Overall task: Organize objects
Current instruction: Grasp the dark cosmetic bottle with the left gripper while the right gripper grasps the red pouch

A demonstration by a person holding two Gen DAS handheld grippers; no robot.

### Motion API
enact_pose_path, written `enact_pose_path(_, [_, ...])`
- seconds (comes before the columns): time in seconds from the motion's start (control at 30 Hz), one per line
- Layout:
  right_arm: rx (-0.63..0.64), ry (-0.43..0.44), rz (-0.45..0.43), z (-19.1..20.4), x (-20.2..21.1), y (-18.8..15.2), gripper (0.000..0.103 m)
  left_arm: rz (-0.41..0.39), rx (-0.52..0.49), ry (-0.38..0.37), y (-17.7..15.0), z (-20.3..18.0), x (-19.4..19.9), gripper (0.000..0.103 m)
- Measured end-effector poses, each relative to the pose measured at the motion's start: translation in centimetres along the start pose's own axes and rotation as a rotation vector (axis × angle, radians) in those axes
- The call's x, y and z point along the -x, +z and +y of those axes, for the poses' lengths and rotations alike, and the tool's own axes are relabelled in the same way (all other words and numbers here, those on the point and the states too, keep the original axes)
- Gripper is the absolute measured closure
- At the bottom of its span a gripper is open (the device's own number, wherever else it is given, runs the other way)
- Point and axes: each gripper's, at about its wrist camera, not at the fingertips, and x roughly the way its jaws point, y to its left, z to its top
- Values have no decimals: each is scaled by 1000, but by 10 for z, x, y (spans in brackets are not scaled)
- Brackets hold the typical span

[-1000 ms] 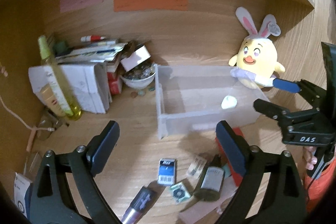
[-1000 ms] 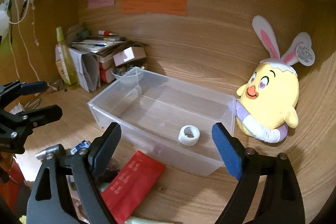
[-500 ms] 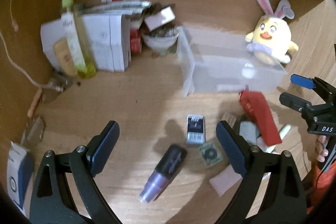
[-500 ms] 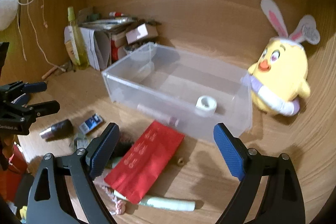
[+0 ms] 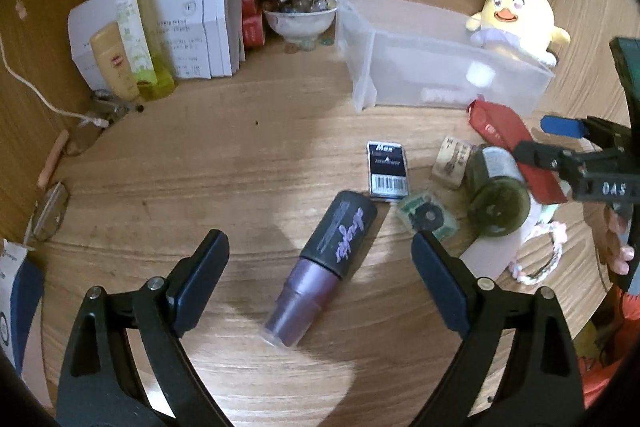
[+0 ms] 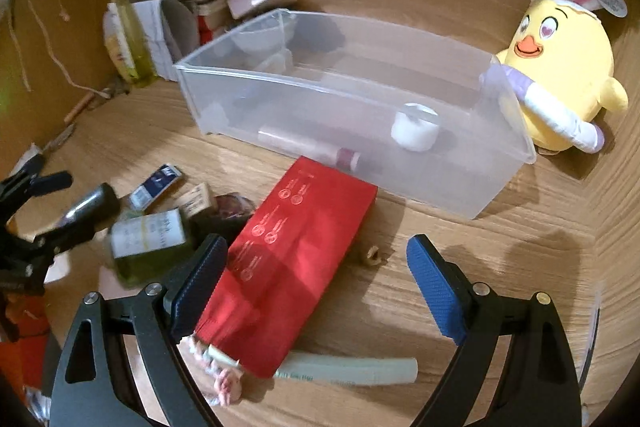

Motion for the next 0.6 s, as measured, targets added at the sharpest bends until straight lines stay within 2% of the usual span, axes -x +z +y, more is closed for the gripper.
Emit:
enact_pose_path(0.07, [-11,-10,12,-2,-8,4,13,5,0,-5,-1,1,-3,20])
enact_pose_path(0.23, [-46,-21,36,-6,-21,13,13,11,4,-23,0,1,-9,31])
enact_pose_path(0.4, [-60,-12,64,-7,-34,21,13,6,-9,-20,2,-3,-11,53])
enact_pose_path(0.47, [-64,-19,70,-7,-39,22,14,0,-16,-21,1,-5,-11,66])
enact_pose_path(0.57, [-73,-19,75,-9,-44,24,15,-8,-15,-22,1,-5,-11,76])
enact_pose_path(0.6, [-75,-22,71,-9,-45,24,19,-9,-12,-22,1,-4,-11,78])
